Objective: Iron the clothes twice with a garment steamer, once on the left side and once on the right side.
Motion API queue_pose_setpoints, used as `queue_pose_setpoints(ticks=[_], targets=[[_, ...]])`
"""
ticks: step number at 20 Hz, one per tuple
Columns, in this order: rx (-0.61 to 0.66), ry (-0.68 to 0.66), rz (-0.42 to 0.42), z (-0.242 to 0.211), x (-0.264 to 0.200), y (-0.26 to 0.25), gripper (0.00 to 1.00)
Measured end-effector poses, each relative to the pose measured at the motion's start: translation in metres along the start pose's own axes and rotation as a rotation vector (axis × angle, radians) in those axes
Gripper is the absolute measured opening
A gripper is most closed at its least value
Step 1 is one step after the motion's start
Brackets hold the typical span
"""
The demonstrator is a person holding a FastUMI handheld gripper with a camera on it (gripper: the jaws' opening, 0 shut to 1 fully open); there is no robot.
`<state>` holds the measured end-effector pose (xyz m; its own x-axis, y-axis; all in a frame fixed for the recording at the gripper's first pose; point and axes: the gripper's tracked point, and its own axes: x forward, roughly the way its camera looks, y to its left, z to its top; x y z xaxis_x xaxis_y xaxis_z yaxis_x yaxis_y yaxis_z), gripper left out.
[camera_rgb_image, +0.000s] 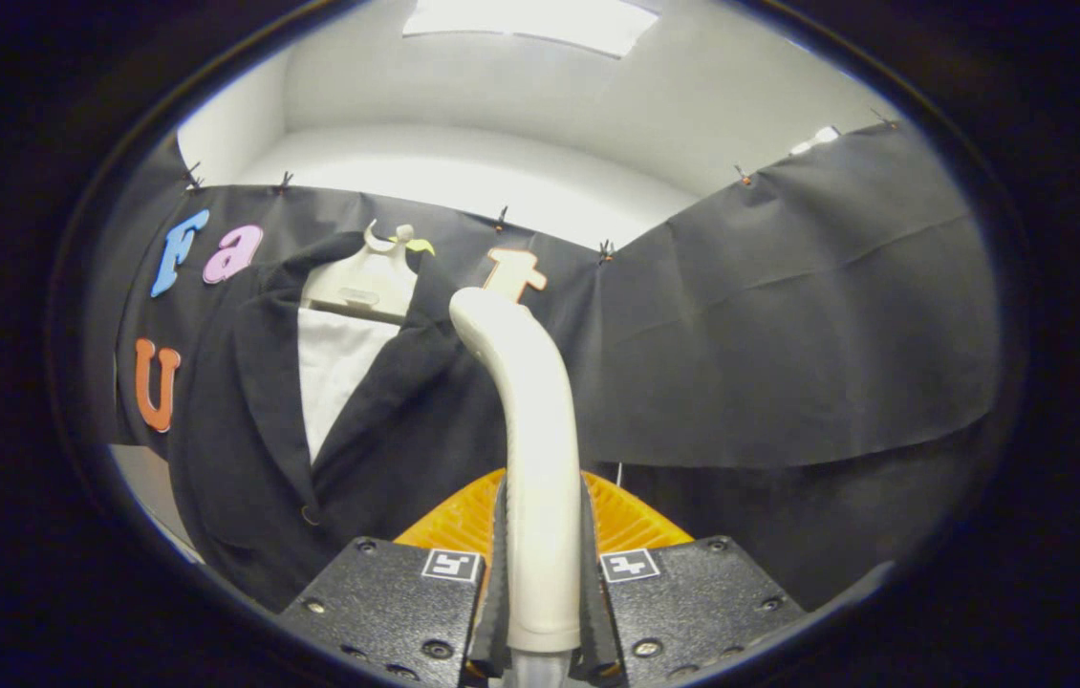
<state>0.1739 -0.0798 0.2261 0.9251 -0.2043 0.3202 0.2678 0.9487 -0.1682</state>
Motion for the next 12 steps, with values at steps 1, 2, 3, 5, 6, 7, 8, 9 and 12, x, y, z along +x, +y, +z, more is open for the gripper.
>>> queue_pose_setpoints(ticks=[1, 2, 3, 5, 6, 7, 8, 9, 12], targets=[[-0.013, -0.02, 0.003, 0.005, 0.007, 0.003, 0.32], [-0.021, -0.036, 0.001, 0.01, 0.014, 0.008, 0.32], [-0.033, -0.047, -0.002, 0.013, 0.021, 0.012, 0.33], [-0.044, -0.061, -0.002, 0.013, 0.03, 0.018, 0.33], [-0.047, -0.06, -0.004, 0.012, 0.036, 0.022, 0.32], [-0.053, -0.051, -0.006, 0.01, 0.042, 0.025, 0.33], [-0.056, -0.039, -0.01, 0.006, 0.047, 0.028, 0.32], [-0.056, -0.03, -0.01, 0.004, 0.051, 0.031, 0.33], [-0.069, -0.012, -0.004, -0.006, 0.049, 0.039, 0.33]])
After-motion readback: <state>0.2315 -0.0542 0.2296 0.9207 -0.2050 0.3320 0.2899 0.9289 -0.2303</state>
